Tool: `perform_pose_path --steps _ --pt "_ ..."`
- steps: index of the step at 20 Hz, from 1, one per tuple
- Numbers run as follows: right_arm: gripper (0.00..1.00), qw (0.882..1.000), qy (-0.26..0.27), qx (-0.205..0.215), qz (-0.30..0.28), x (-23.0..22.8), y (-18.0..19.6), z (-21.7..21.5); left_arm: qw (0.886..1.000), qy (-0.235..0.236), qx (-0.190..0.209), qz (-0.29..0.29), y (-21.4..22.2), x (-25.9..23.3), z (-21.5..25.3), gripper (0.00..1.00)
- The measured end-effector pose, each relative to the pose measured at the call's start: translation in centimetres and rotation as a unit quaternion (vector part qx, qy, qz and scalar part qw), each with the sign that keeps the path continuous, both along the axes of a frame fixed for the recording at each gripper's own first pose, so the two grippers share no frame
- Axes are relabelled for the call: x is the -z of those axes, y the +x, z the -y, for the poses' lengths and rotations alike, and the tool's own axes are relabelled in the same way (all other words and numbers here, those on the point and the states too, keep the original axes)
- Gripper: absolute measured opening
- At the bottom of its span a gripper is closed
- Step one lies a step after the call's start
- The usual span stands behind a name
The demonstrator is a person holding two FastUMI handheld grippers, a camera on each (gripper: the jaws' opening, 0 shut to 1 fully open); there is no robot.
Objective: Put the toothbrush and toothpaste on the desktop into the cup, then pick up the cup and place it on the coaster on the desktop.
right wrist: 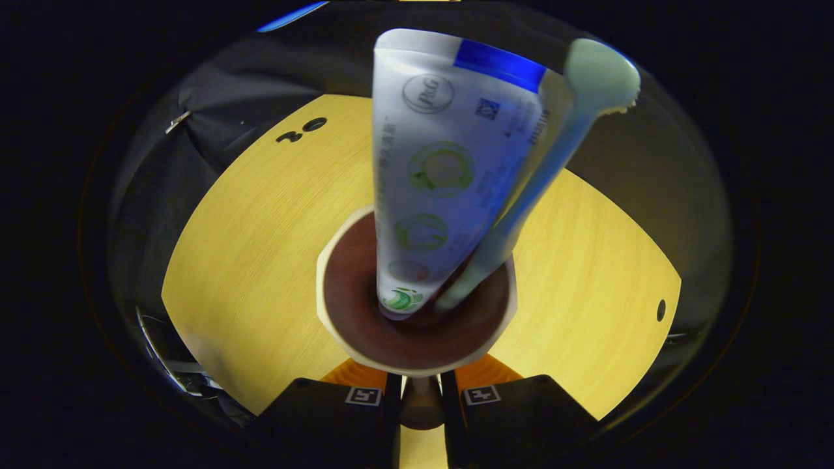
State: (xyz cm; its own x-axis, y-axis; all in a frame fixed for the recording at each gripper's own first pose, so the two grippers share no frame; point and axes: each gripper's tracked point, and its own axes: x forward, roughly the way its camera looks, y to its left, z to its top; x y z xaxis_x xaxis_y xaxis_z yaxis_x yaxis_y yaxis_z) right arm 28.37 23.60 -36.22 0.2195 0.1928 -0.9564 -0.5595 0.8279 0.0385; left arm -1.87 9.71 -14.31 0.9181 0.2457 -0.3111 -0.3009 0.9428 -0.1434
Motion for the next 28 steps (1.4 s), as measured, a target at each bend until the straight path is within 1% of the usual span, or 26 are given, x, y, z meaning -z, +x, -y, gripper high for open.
perform_pose_path --steps 2,5,6,7,8,9,10,11,12,13,14,15,17,18,19,20,22,23,24,26,28 --pt "0.31 1.0 -0.008 -0.016 -0.001 1.0 -0.4 -1.4 1.0 -0.001 -0.012 -0.003 -0.5 0.1 -0.8 0.97" --pt "0.31 0.999 -0.029 -0.029 -0.002 2.3 -0.3 -2.1 1.0 -0.002 -0.023 -0.003 -1.0 -0.1 -1.5 0.97" --pt "0.24 0.999 -0.036 -0.033 0.002 2.5 -0.2 -1.7 1.0 -0.002 -0.026 -0.003 -0.9 -0.3 -1.6 0.97" --pt "0.36 0.999 -0.042 -0.034 0.003 2.6 -0.3 -1.4 1.0 0.0 -0.028 -0.003 -0.9 -0.4 -1.6 0.97" --pt "0.24 0.998 -0.046 -0.034 0.0 2.7 -0.4 -1.2 1.0 0.0 -0.028 -0.003 -0.8 -0.4 -1.9 0.97" --pt "0.31 0.998 -0.049 -0.033 -0.005 3.0 -0.5 -1.3 1.0 0.001 -0.029 -0.002 -0.7 -0.6 -2.0 0.97" --pt "0.31 0.998 -0.053 -0.031 -0.01 3.1 -0.6 -1.0 1.0 0.002 -0.028 -0.001 -0.7 -0.5 -2.0 0.97" --pt "0.36 0.998 -0.052 -0.029 -0.013 3.3 -0.6 -1.0 1.0 0.002 -0.027 -0.001 -0.5 -0.5 -2.0 0.97" --pt "0.25 0.998 -0.048 -0.025 -0.012 3.3 -0.5 -1.0 1.0 0.003 -0.026 -0.001 -0.5 -0.5 -2.1 0.97" --pt "0.37 0.998 -0.047 -0.025 -0.015 3.5 -0.6 -1.0 1.0 0.002 -0.025 -0.001 -0.4 -0.5 -2.0 0.97" --pt "0.32 0.999 -0.046 -0.025 -0.015 3.2 -0.8 -1.1 1.0 0.002 -0.023 0.0 -0.2 -0.6 -1.9 0.97" --pt "0.34 0.999 -0.038 -0.025 -0.012 3.1 -0.6 -1.3 1.0 0.002 -0.021 0.001 0.1 -0.7 -1.7 0.97" --pt "0.45 0.999 -0.021 -0.024 -0.002 2.5 -0.2 -2.2 1.0 0.003 -0.015 0.003 0.5 -0.8 -1.3 0.97" --pt "0.66 1.0 -0.012 -0.021 0.004 1.9 -0.1 -2.3 1.0 0.003 -0.01 0.003 0.7 -0.9 -0.9 0.97" --pt "0.74 1.0 -0.003 -0.016 0.009 1.0 -0.1 -2.1 1.0 0.005 -0.004 0.004 1.1 -1.0 -0.5 0.97" --pt "0.85 1.0 0.007 -0.01 0.019 0.0 0.2 -1.8 1.0 0.006 0.003 0.006 1.3 -1.2 -0.1 0.97" --pt "0.88 0.999 0.028 0.003 0.043 -2.3 0.3 -0.9 1.0 0.009 0.018 0.012 2.2 -1.9 0.7 0.97" --pt "0.92 0.998 0.039 0.014 0.053 -3.5 0.2 -0.4 0.999 0.009 0.026 0.016 2.8 -2.3 1.2 0.97" --pt "1.0 0.996 0.053 0.024 0.062 -4.9 -0.1 0.1 0.999 0.009 0.036 0.022 3.4 -2.7 1.7 0.97" --pt "1.0 0.992 0.077 0.042 0.096 -7.7 -0.2 1.2 0.998 0.008 0.056 0.032 4.9 -3.6 2.8 0.97" --pt "1.0 0.984 0.097 0.051 0.141 -11.4 -0.4 2.8 0.996 0.01 0.079 0.045 6.6 -4.9 4.0 0.97"
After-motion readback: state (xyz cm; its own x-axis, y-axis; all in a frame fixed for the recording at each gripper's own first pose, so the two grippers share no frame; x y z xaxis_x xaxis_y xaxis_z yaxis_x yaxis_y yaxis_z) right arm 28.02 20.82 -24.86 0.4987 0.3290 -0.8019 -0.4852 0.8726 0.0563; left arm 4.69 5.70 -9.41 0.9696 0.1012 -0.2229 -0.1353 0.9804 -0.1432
